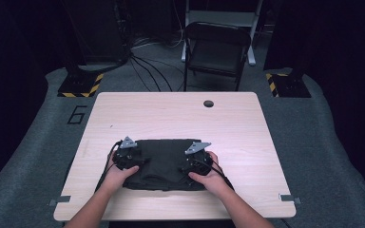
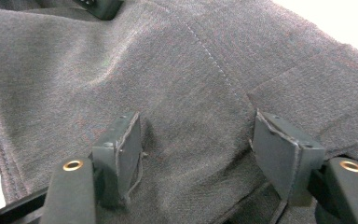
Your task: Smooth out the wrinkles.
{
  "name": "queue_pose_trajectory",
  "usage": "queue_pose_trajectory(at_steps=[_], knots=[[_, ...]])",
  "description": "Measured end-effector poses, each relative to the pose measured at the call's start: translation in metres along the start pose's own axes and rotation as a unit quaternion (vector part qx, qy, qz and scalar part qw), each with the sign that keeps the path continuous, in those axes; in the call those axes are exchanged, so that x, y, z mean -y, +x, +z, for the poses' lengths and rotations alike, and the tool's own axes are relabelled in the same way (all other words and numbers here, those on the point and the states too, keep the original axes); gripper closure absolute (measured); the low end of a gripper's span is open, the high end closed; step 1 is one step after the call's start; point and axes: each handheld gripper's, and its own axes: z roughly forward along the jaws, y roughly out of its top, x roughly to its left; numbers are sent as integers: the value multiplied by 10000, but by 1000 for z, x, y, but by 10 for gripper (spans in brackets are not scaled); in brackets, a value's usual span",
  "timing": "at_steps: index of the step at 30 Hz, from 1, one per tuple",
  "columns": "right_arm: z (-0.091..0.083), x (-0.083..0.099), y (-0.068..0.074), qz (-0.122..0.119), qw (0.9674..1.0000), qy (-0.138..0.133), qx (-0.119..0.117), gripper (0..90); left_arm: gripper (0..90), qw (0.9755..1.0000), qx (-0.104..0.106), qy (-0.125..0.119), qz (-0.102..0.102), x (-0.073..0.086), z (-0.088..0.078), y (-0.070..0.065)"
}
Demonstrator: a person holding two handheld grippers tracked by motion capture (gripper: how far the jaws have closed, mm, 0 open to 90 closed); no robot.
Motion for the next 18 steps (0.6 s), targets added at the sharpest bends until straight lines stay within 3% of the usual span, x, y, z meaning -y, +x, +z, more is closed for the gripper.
queue_pose_trajectory(at_steps=[5, 10, 14, 18], knots=[[0, 0, 0, 8, 10000, 5, -8, 328, 396, 9999, 50, 1, -87, 0, 0, 1], [-4, -2, 0, 104, 9999, -1, -27, 324, 377, 9998, -28, -85, -155, -1, -5, -1], [-15, -6, 2, 99, 9999, 27, -48, 320, 374, 9997, 31, -106, -216, -2, -14, -2], [-30, -7, 4, 129, 9998, -130, -73, 316, 374, 9993, 120, -204, -288, -2, -25, -4]])
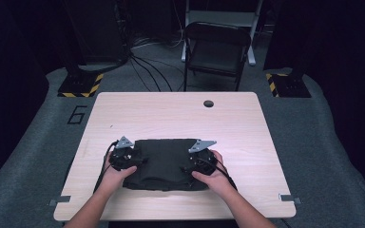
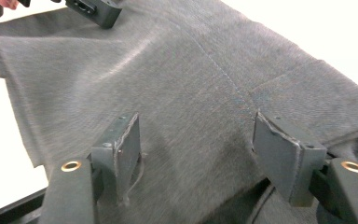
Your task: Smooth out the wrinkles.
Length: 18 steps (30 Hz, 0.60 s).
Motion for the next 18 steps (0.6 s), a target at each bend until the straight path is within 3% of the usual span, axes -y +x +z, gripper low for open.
queue_pose_trajectory(at_steps=[3, 7, 13, 18], knots=[[-9, 1, 1, -88, 10000, -18, -20, 316, 374, 10000, 5, -30, 14, 0, -5, -1], [-20, 2, 3, -29, 10000, -45, -27, 315, 374, 9999, -23, -75, -89, 3, -17, -3], [-34, 9, 6, -84, 9999, -92, 14, 315, 374, 10000, -6, -74, 45, 8, -31, -7], [-43, 18, 6, -89, 9999, -113, 82, 319, 374, 9998, 20, -197, -54, 14, -41, -9]])
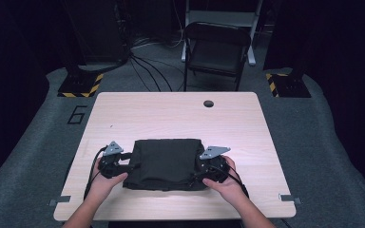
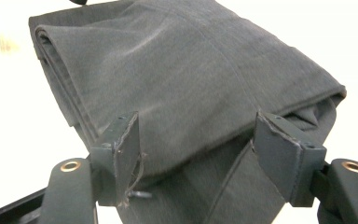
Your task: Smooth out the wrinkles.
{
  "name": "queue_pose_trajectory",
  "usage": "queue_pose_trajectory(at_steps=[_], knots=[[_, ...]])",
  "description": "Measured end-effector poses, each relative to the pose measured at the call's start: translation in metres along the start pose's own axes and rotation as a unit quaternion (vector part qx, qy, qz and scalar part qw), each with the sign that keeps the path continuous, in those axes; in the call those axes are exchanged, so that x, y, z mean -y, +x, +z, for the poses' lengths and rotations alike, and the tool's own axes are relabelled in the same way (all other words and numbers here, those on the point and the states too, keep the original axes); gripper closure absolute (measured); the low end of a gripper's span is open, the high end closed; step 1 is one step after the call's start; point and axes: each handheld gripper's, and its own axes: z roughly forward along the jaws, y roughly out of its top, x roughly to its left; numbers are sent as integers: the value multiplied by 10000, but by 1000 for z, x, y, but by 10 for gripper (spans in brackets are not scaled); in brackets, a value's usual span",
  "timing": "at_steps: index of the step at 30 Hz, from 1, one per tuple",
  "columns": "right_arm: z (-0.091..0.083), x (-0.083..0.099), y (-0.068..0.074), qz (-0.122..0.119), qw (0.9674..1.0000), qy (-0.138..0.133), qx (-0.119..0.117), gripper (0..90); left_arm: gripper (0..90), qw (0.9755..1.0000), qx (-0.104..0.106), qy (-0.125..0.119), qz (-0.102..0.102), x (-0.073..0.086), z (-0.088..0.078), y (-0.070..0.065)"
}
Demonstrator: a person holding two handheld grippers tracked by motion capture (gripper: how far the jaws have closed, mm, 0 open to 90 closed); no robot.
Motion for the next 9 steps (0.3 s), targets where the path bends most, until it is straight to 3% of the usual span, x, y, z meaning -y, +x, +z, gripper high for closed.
queue_pose_trajectory(at_steps=[1, 5, 9], knots=[[-2, 2, 0, 83, 10000, -26, -19, 321, 374, 10000, -45, -73, -15, 2, -1, 0], [-6, 10, -6, 215, 9997, -74, -117, 319, 382, 9991, 11, -198, -386, 14, -4, 4], [-4, 14, -14, 595, 9978, -104, -262, 272, 379, 9988, 4, -183, -445, 15, -8, 10]])
